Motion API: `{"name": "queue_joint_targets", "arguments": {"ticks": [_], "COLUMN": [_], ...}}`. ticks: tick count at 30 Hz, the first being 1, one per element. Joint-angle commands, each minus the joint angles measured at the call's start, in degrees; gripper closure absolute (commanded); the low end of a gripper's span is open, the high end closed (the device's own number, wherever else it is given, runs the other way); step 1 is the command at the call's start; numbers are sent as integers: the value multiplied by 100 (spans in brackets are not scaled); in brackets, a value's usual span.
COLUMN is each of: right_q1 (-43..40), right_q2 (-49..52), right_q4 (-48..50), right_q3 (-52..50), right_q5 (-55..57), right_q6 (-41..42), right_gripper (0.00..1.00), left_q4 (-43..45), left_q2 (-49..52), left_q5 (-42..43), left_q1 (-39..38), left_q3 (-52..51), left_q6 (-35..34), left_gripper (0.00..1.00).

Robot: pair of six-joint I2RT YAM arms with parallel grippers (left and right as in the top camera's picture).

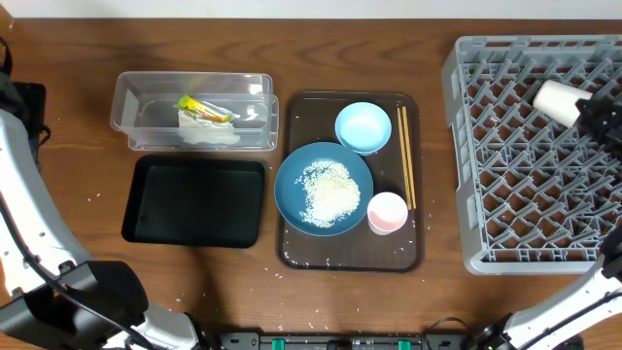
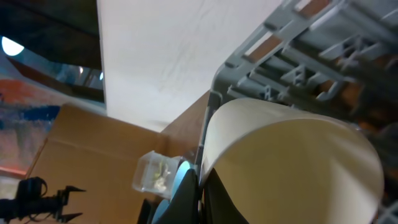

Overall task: Sort waste into correct bins and load items into the dishwasher rack
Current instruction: 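Lift the white cup and carry it right over the dish rack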

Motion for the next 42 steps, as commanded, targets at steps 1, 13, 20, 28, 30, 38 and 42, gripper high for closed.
{"name": "queue_joint_targets", "arguments": {"ticks": [1, 13, 20, 28, 30, 38, 42], "right_q1": [-275, -533, -249, -210, -214, -205, -278], "right_q2": [42, 44, 44, 72, 116, 411, 481], "right_q4": [240, 951, 957, 962, 960, 940, 750], "right_q3": [68, 68, 68, 68, 68, 68, 68], "right_q5": [-155, -393, -361, -22, -17, 37, 485], "right_q6": [304, 866, 581, 573, 509, 496, 498], "right_gripper": [99, 99, 99, 99, 99, 99, 99], "left_q4": [-31, -28, -31, -28, -31, -28, -31], "left_q2": [42, 42, 42, 42, 42, 42, 42], "left_q5": [-114, -114, -114, -114, -114, -114, -111], "left_q1": [13, 13, 13, 13, 13, 13, 13], "left_q3": [-7, -7, -7, -7, -7, -7, -7], "left_q6": [79, 79, 79, 79, 79, 79, 79], "left_gripper": [9, 8, 8, 8, 8, 8, 8]}}
